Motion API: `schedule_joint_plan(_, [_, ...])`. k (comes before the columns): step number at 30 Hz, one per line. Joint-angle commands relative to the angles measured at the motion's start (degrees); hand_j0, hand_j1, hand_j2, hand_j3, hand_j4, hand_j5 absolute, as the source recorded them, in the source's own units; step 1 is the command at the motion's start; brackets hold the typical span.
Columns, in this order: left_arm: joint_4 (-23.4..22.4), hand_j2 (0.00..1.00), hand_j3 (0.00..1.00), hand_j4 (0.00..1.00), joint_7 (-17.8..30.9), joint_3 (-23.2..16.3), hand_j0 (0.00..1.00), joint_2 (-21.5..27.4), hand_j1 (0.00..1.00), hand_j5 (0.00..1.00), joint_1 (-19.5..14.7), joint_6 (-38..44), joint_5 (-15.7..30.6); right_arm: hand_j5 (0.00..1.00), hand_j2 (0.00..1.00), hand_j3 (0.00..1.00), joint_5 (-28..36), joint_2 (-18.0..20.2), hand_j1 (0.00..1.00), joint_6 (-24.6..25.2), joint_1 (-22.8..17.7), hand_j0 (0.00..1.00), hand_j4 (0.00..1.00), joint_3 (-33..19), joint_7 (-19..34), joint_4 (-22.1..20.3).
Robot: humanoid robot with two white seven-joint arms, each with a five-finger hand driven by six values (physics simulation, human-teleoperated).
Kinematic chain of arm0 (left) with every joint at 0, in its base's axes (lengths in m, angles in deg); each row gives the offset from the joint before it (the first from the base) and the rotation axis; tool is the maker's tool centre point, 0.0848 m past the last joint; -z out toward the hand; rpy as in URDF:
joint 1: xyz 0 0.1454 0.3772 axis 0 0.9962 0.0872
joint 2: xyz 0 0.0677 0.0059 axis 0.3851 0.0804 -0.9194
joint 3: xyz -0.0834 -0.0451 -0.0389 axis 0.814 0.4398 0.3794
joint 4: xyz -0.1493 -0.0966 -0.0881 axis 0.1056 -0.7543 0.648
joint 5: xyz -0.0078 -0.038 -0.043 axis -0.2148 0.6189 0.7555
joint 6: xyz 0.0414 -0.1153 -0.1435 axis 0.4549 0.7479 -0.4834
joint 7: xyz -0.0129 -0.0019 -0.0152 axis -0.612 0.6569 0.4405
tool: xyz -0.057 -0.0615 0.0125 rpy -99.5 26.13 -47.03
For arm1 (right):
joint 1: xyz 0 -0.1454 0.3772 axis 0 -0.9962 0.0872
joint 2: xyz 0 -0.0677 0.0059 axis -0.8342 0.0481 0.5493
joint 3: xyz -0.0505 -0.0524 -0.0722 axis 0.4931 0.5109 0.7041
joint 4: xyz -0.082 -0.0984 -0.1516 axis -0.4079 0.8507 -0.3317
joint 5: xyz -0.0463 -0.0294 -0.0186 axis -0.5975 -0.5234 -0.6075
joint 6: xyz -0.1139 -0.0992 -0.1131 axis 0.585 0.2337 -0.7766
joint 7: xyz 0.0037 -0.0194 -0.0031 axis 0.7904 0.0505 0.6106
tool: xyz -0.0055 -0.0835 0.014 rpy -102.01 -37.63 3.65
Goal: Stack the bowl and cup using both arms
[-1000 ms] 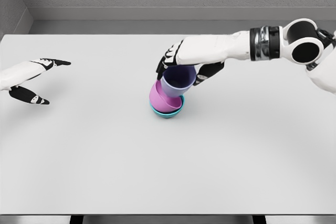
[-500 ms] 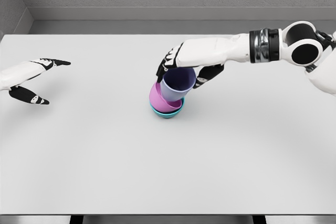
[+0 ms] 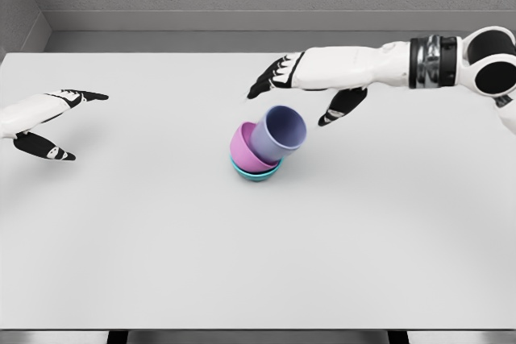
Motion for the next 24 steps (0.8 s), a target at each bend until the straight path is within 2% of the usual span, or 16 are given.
schedule_joint_plan(1, [0.02, 1.0, 1.0, 1.0, -0.03, 0.01, 1.0, 0.06, 1.0, 1.0, 0.0, 0.15, 0.43, 1.0, 1.0, 1.0, 0.34, 1.15, 1.0, 0.04, 0.0, 1.0, 1.0, -1.35, -0.03, -0.22])
schedule_joint_plan(5, [0.02, 1.0, 1.0, 1.0, -0.03, 0.01, 1.0, -0.03, 1.0, 1.0, -0.09, 0.15, 0.43, 1.0, 1.0, 1.0, 0.34, 2.02, 1.0, 0.22, -0.7, 1.0, 1.0, -1.44, -0.03, 0.3])
schedule_joint_plan(7, [0.1, 1.0, 1.0, 1.0, -0.03, -0.08, 1.0, -0.03, 1.0, 1.0, 0.0, 0.15, 0.51, 1.0, 1.0, 1.0, 0.34, 4.92, 1.0, 0.22, -1.05, 1.0, 1.0, -1.97, -0.03, 0.39])
schedule_joint_plan(11, [0.19, 1.0, 1.0, 1.0, -0.03, -0.08, 1.0, -0.12, 1.0, 1.0, 0.0, 0.15, 0.51, 1.0, 1.0, 1.0, 0.78, 10.37, 1.0, 0.04, -6.33, 1.0, 1.0, -7.15, -0.03, 0.39])
schedule_joint_plan(13, [0.19, 1.0, 1.0, 1.0, -0.03, -0.08, 1.0, -0.2, 1.0, 1.0, 0.0, 0.15, 0.51, 1.0, 1.0, 1.0, 2.18, 11.43, 1.0, -0.05, -6.77, 1.0, 1.0, -8.29, -0.03, 1.62])
schedule_joint_plan(16, [0.19, 1.0, 1.0, 1.0, -0.03, -0.08, 1.0, -0.2, 1.0, 1.0, 0.0, 0.15, 0.43, 1.0, 1.0, 1.0, 3.94, 12.13, 1.0, -1.37, -7.21, 1.0, 1.0, -8.38, -0.03, 3.99])
schedule_joint_plan(18, [0.19, 1.0, 1.0, 1.0, -0.03, -0.43, 1.0, -0.2, 1.0, 1.0, -0.09, 0.15, -0.01, 1.0, 1.0, 1.0, 3.94, 12.22, 1.0, -1.37, -7.21, 1.0, 1.0, -8.38, -0.03, 4.08])
schedule_joint_plan(20, [0.19, 1.0, 1.0, 1.0, -0.03, -2.63, 1.0, -0.2, 1.0, 1.0, -0.88, 0.15, -0.01, 1.0, 1.0, 1.0, 3.94, 12.31, 1.0, -1.37, -7.21, 1.0, 1.0, -8.38, -0.03, 4.08])
schedule_joint_plan(24, [0.19, 1.0, 1.0, 1.0, -0.03, -2.63, 1.0, -0.2, 1.0, 1.0, -0.88, 0.15, -0.1, 1.0, 1.0, 1.0, 3.94, 12.31, 1.0, -1.37, -7.56, 1.0, 1.0, -8.38, -0.03, 4.08])
